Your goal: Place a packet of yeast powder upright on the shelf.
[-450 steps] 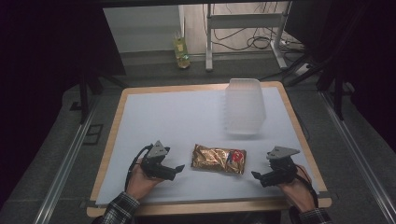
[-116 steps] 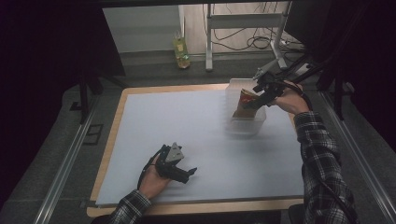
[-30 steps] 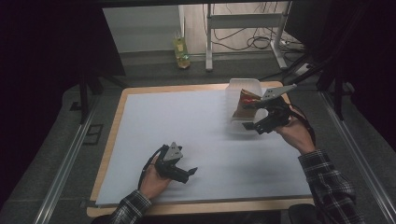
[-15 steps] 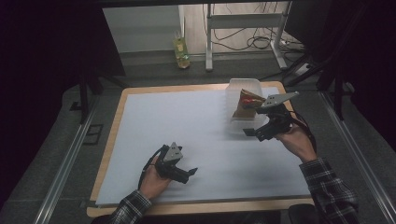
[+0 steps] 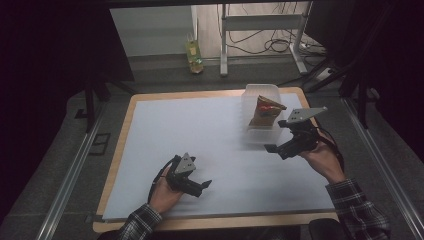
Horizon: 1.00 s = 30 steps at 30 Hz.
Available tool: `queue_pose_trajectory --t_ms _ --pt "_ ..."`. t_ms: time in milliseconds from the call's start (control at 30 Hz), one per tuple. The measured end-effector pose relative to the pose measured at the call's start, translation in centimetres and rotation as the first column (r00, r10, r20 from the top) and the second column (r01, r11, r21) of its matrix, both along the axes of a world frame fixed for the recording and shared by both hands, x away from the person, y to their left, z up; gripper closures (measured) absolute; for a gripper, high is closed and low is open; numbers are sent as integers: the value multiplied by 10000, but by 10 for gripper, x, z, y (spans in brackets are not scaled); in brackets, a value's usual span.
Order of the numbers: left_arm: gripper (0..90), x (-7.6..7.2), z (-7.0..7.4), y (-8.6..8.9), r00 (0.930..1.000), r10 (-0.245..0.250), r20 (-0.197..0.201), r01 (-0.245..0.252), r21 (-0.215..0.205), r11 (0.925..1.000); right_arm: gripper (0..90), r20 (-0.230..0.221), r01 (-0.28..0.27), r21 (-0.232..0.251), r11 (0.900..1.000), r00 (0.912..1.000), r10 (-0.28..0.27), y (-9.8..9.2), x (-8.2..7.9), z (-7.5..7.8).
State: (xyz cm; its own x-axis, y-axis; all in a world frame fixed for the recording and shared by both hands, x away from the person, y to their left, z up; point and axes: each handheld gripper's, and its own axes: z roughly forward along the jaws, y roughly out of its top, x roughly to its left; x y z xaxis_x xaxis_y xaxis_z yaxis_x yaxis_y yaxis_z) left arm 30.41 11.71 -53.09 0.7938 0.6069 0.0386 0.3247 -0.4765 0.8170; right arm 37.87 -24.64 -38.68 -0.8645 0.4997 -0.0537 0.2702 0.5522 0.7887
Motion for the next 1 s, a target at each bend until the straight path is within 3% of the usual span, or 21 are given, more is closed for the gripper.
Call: queue_pose_trajectory --t_ms 1000 --pt "13 0 1 2 9999 56 130 -56 15 10000 0 321 -74 -125 9999 9995 78 -9 -37 -24"
